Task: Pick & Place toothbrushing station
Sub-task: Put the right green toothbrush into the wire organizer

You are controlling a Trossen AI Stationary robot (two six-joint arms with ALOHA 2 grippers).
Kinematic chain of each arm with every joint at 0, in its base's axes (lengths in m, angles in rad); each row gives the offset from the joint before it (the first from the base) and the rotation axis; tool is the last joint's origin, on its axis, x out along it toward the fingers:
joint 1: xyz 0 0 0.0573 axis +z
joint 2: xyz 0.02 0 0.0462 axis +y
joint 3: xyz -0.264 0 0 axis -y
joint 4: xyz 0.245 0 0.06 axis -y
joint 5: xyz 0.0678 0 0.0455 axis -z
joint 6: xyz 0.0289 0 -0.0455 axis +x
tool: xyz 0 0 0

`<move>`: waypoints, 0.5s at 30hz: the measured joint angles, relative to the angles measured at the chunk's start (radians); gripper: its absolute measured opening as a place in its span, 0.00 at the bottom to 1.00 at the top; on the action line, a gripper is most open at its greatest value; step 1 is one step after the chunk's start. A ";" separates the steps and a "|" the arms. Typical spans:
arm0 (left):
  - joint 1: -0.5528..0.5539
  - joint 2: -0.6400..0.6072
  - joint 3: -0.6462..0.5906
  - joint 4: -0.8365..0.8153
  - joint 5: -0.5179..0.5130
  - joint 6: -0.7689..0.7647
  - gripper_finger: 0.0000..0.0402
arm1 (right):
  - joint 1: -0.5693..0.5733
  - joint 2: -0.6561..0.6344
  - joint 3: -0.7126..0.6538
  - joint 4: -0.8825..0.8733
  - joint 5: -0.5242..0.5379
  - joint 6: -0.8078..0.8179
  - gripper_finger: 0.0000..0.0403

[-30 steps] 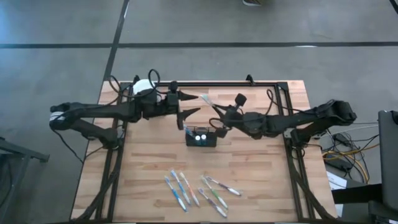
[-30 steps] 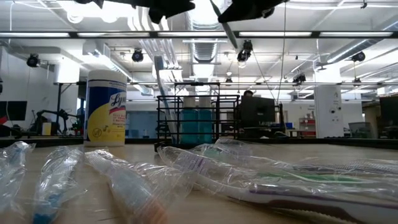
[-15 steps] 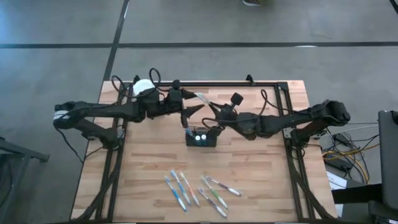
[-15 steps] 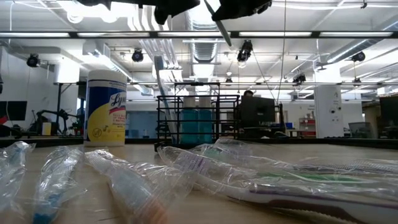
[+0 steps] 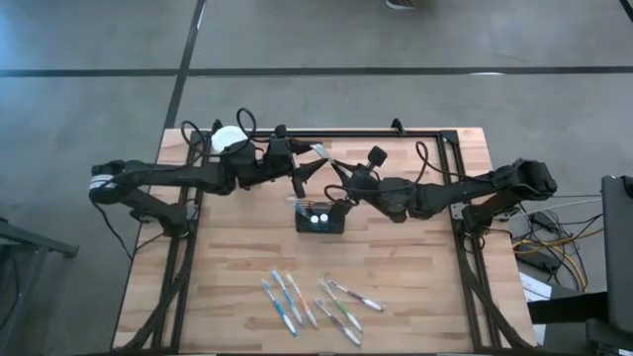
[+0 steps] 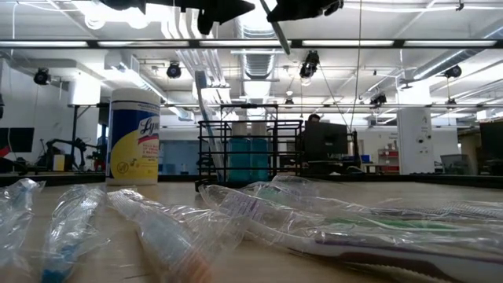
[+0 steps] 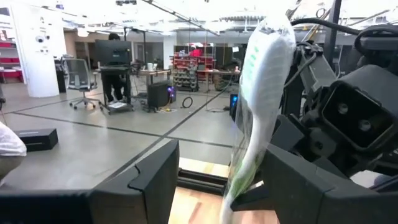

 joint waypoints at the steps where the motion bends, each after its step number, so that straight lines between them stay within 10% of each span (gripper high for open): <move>1: 0.000 0.006 0.006 0.000 0.000 0.000 0.55 | 0.000 0.000 0.000 0.000 0.000 -0.001 0.06; 8: 0.000 0.030 0.027 -0.002 0.015 0.021 0.44 | 0.000 0.000 0.000 -0.003 0.000 -0.006 0.06; 15: -0.004 0.023 0.027 0.008 0.078 0.054 0.08 | 0.000 0.000 0.000 -0.002 0.000 -0.007 0.06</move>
